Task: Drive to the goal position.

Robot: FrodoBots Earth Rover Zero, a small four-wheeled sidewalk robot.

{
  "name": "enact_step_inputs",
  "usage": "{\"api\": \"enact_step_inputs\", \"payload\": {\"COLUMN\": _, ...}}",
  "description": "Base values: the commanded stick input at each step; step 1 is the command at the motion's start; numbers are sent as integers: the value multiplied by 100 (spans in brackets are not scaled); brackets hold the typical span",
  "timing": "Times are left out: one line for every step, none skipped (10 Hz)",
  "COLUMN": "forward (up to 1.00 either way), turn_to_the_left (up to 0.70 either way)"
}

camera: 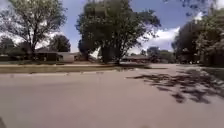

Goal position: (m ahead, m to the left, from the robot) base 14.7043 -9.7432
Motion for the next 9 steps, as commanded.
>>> {"api": "enact_step_inputs", "payload": {"forward": 70, "turn_to_the_left": -35}}
{"api": "enact_step_inputs", "payload": {"forward": 70, "turn_to_the_left": -35}}
{"api": "enact_step_inputs", "payload": {"forward": 70, "turn_to_the_left": -35}}
{"api": "enact_step_inputs", "payload": {"forward": 70, "turn_to_the_left": -35}}
{"api": "enact_step_inputs", "payload": {"forward": 70, "turn_to_the_left": -35}}
{"api": "enact_step_inputs", "payload": {"forward": 70, "turn_to_the_left": -35}}
{"api": "enact_step_inputs", "payload": {"forward": 70, "turn_to_the_left": -35}}
{"api": "enact_step_inputs", "payload": {"forward": 70, "turn_to_the_left": -35}}
{"api": "enact_step_inputs", "payload": {"forward": 70, "turn_to_the_left": -35}}
